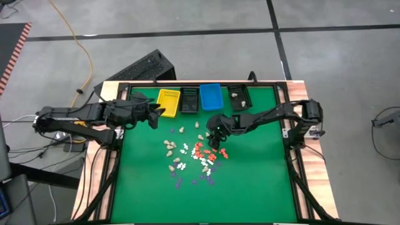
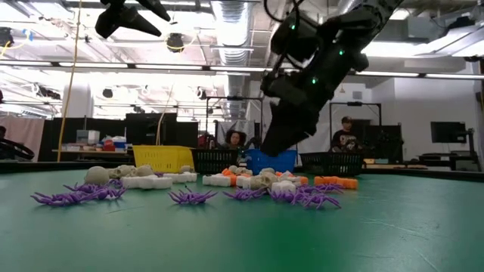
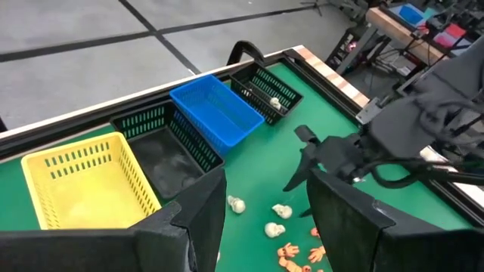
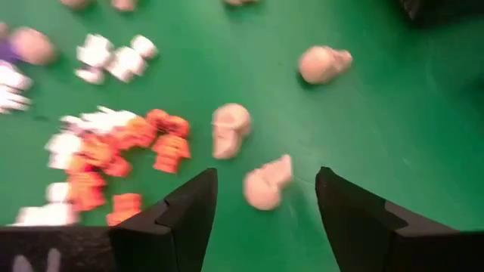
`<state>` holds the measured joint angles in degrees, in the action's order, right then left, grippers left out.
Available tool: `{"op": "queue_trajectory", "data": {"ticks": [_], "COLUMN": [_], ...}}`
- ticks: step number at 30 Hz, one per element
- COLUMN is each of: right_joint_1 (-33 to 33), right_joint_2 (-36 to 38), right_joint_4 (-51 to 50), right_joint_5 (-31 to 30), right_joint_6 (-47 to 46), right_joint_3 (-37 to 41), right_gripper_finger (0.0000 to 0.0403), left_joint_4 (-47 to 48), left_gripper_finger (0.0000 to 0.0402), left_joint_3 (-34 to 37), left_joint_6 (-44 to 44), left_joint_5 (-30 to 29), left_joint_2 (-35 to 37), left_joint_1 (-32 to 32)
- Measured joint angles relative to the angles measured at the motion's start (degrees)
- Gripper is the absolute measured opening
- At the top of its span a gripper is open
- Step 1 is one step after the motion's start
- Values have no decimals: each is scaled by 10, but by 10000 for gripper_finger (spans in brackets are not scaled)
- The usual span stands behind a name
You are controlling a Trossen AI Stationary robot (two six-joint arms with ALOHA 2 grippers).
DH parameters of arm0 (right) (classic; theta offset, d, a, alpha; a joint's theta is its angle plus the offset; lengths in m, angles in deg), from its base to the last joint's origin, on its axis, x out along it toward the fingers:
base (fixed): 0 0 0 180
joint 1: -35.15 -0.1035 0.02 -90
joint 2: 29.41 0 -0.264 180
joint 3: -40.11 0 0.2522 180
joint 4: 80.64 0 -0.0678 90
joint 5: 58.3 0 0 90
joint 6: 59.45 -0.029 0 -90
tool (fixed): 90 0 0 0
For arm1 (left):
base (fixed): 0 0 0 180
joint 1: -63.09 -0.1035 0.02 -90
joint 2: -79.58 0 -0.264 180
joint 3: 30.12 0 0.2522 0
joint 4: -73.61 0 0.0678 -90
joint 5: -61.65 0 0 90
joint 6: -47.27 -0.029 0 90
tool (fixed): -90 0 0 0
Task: Sort Halloween decoration
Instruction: Put the white skull toy into the right black basket
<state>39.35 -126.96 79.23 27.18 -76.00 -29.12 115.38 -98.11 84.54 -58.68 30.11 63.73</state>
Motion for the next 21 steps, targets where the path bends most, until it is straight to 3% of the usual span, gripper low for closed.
{"op": "queue_trajectory", "data": {"ticks": [15, 21], "right_joint_1": [8, 12], "right_joint_2": [-66, -66], "right_joint_4": [38, 36], "right_joint_5": [0, -5], "right_joint_6": [0, -1], "right_joint_3": [0, 0], "right_gripper_finger": [254, 218], "left_joint_4": [1, 13], "left_gripper_finger": [176, 176], "left_joint_3": [0, 0], "left_joint_6": [2, 2], "left_joint_5": [-1, -3], "left_joint_2": [0, 0], "left_joint_1": [0, 0]}}
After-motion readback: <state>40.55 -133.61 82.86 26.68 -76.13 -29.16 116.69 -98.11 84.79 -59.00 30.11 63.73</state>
